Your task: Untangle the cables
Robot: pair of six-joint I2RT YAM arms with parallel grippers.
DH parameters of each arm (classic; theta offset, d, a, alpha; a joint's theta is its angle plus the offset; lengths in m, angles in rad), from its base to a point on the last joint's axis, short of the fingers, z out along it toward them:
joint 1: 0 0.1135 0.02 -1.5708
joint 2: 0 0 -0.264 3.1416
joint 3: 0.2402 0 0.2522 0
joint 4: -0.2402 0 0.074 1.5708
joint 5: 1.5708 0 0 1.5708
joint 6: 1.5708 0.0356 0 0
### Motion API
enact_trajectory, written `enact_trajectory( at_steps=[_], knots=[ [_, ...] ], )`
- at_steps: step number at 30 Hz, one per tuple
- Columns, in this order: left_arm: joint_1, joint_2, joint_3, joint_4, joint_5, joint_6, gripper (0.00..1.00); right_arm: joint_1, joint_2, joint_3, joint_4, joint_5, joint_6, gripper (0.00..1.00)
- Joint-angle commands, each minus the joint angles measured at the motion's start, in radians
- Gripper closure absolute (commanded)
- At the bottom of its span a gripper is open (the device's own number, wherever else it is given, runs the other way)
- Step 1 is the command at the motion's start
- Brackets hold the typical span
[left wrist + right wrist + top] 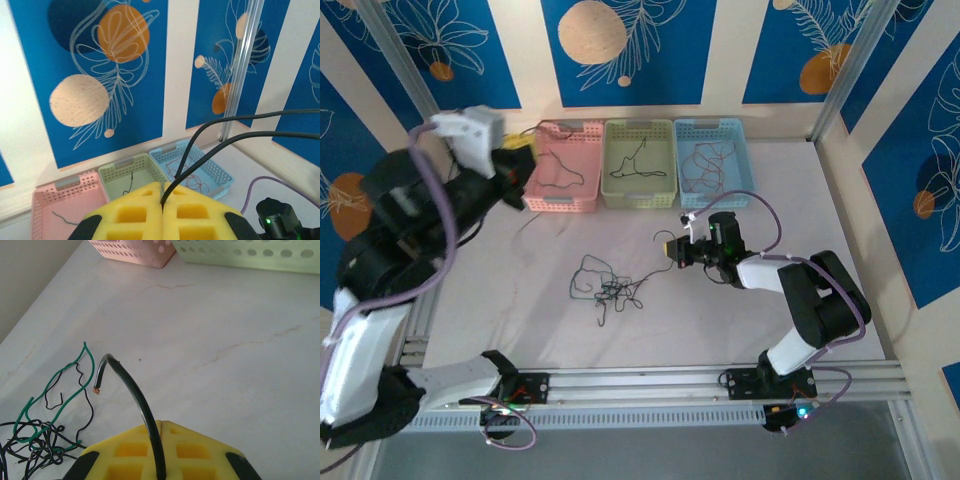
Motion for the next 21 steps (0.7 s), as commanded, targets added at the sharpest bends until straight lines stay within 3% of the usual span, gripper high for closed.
enact_trajectory(
  at_steps=[1, 9, 21],
  knots=[
    [0.001, 0.093, 0.080, 0.095, 0.046, 0.030, 1.00, -0.005, -0.023, -0.017, 0.033, -0.025, 0.016, 1.00],
    [0.046, 0.329, 0.192, 0.227, 0.078, 0.019, 1.00, -0.015, -0.025, -0.030, 0.054, -0.034, 0.024, 1.00],
    [0.212, 0.653, 0.353, 0.328, 0.227, -0.117, 1.00, -0.017, -0.046, -0.062, 0.088, -0.030, 0.025, 1.00]
  ],
)
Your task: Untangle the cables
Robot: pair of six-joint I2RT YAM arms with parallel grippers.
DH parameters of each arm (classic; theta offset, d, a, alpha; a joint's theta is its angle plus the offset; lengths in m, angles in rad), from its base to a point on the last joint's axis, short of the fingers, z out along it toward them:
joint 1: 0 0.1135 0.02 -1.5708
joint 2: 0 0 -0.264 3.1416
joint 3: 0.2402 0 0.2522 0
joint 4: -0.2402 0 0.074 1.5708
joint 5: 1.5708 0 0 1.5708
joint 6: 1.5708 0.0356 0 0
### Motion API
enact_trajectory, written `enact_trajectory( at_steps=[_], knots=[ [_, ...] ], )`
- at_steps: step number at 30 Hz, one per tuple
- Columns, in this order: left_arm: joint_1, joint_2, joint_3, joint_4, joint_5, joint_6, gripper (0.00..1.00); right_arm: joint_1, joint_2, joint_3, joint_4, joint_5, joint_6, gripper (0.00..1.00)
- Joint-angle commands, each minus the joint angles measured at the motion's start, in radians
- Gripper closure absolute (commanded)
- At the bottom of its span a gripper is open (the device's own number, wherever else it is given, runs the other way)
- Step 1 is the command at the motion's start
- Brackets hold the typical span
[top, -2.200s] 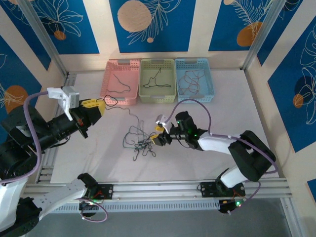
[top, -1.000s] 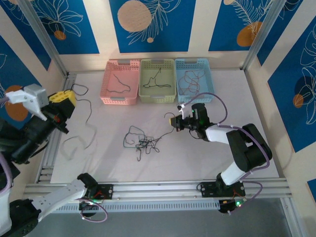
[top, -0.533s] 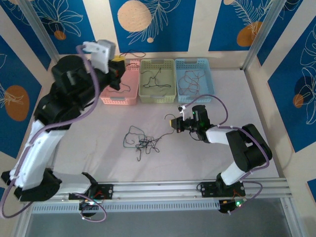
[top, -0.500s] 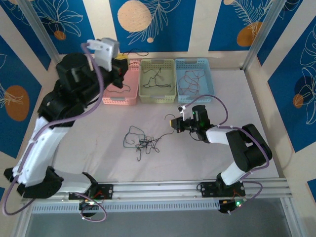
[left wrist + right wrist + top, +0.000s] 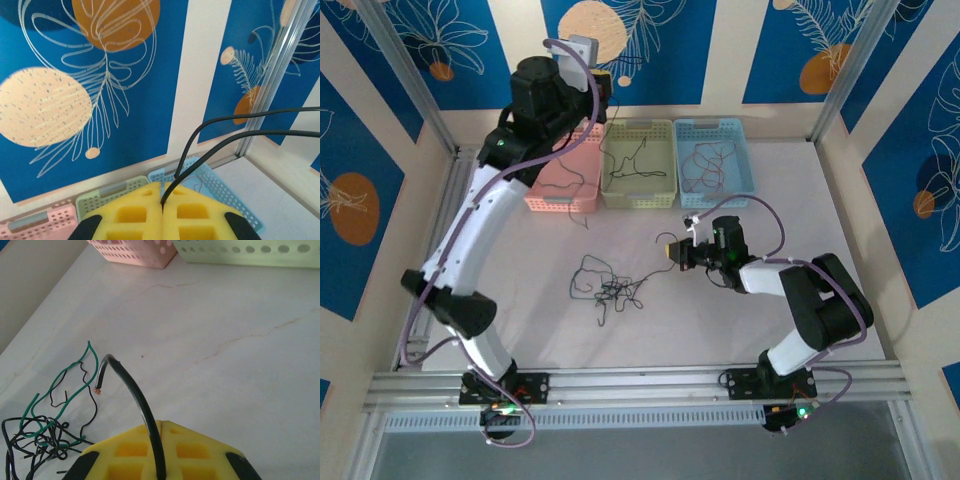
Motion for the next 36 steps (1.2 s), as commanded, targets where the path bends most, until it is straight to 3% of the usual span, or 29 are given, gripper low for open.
enact_trajectory(
  at_steps=[1, 11, 36],
  knots=[
    [0.037, 0.051, 0.070, 0.058, 0.079, -0.056, 1.00, -0.004, -0.024, -0.011, 0.022, -0.016, 0.004, 1.00],
    [0.088, 0.193, 0.162, 0.113, 0.186, -0.094, 1.00, -0.002, -0.010, 0.007, 0.001, -0.022, -0.002, 1.00],
    [0.125, 0.479, 0.327, 0.185, 0.221, -0.137, 1.00, 0.010, 0.008, 0.035, -0.038, -0.037, -0.009, 1.00]
  ],
)
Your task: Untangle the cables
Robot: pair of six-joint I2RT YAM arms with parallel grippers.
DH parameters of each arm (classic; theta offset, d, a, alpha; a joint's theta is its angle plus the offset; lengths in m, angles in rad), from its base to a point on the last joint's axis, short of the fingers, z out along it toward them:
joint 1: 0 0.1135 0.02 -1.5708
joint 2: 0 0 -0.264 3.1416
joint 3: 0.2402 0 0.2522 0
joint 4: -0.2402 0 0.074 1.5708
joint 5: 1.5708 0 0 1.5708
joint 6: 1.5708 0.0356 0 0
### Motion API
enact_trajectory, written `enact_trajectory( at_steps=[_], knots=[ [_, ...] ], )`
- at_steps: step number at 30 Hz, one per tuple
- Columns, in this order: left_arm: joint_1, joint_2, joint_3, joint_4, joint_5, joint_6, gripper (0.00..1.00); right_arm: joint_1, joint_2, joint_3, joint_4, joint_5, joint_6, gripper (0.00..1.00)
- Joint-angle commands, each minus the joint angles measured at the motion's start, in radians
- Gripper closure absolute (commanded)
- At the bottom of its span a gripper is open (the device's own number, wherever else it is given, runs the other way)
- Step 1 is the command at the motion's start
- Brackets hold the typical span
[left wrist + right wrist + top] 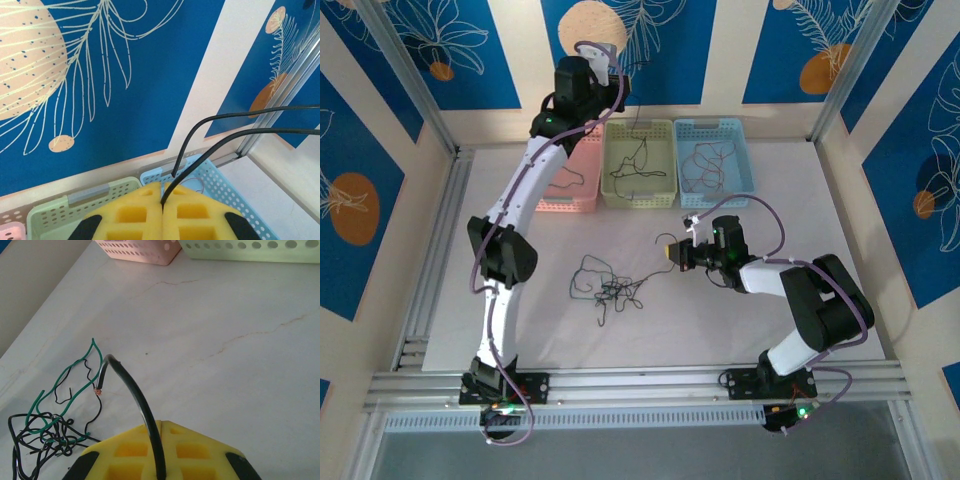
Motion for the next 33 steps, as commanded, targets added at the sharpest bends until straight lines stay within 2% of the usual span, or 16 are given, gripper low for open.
enact_trajectory(
  at_steps=[1, 11, 21, 22, 23, 27, 29, 31, 33],
  knots=[
    [0.011, 0.013, 0.058, 0.038, 0.026, -0.019, 1.00, 0.007, 0.012, 0.032, -0.013, -0.022, -0.009, 1.00],
    [0.011, -0.017, 0.099, 0.044, 0.061, -0.035, 1.00, 0.012, 0.013, 0.037, -0.020, -0.019, -0.012, 1.00],
    [0.011, 0.092, 0.089, -0.032, 0.051, -0.028, 1.00, 0.014, 0.015, 0.039, -0.025, -0.015, -0.015, 1.00],
    [0.011, 0.108, 0.090, -0.046, 0.049, -0.028, 0.97, 0.013, 0.014, 0.038, -0.024, -0.015, -0.015, 1.00],
    [0.010, 0.123, 0.090, -0.065, 0.048, -0.024, 0.88, 0.013, 0.012, 0.035, -0.020, -0.014, -0.015, 1.00],
    [0.010, 0.159, 0.076, -0.142, 0.064, -0.020, 0.76, 0.012, 0.009, 0.029, -0.013, -0.012, -0.011, 1.00],
    [0.003, 0.149, 0.026, -0.156, 0.084, -0.017, 0.67, 0.012, 0.010, 0.028, -0.011, -0.013, -0.012, 1.00],
    [-0.007, 0.125, -0.035, -0.164, 0.094, 0.004, 0.54, 0.013, 0.012, 0.031, -0.013, -0.013, -0.012, 1.00],
    [-0.014, 0.100, -0.081, -0.193, 0.091, 0.031, 0.46, 0.014, 0.013, 0.032, -0.014, -0.013, -0.011, 1.00]
  ],
)
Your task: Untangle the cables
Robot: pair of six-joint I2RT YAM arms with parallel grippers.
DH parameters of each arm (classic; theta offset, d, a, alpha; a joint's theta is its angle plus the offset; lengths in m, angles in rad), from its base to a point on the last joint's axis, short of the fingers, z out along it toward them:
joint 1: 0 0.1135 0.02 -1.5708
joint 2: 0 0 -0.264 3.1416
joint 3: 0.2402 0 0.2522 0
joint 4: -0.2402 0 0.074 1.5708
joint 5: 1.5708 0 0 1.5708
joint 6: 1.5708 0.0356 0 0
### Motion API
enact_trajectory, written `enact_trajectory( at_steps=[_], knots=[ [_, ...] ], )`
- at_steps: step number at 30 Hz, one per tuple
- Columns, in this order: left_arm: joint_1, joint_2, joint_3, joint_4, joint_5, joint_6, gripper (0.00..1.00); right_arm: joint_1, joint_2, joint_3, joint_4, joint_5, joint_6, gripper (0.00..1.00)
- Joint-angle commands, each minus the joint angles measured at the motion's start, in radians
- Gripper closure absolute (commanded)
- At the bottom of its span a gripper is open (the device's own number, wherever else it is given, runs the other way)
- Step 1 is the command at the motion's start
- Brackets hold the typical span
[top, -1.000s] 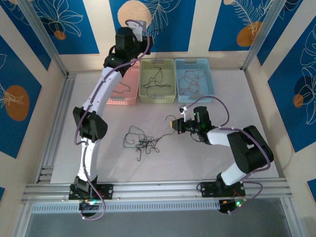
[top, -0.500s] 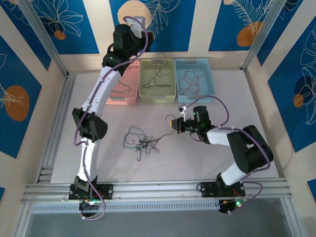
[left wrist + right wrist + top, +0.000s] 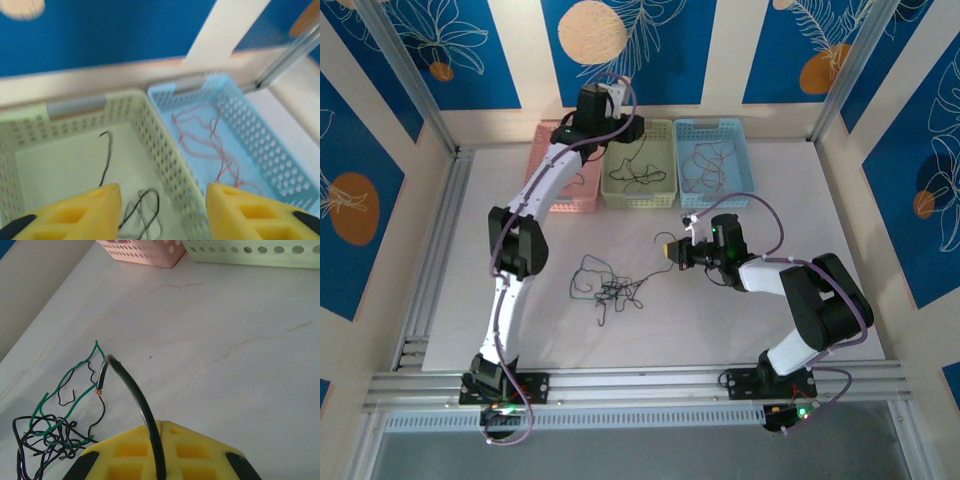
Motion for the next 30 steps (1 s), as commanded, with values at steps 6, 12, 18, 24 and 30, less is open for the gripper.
enact_trajectory(
  at_steps=[6, 12, 18, 24, 30],
  knots=[
    [-0.012, -0.174, -0.113, -0.155, -0.005, 0.059, 0.38, 0.004, 0.002, 0.006, 0.001, -0.002, -0.009, 1.00],
    [-0.012, -0.520, -0.519, -0.009, 0.032, 0.030, 0.35, -0.011, -0.016, -0.006, 0.012, -0.009, 0.014, 1.00],
    [-0.013, -0.948, -1.143, 0.203, 0.104, -0.064, 0.29, -0.011, -0.158, -0.002, -0.065, -0.052, 0.068, 1.00],
    [-0.042, -1.257, -1.584, 0.233, 0.149, -0.155, 0.28, -0.007, -0.417, 0.043, -0.278, 0.001, 0.074, 1.00],
    [-0.082, -1.418, -1.787, 0.186, 0.179, -0.252, 0.21, -0.030, -0.611, 0.034, -0.446, 0.132, 0.057, 1.00]
  ],
)
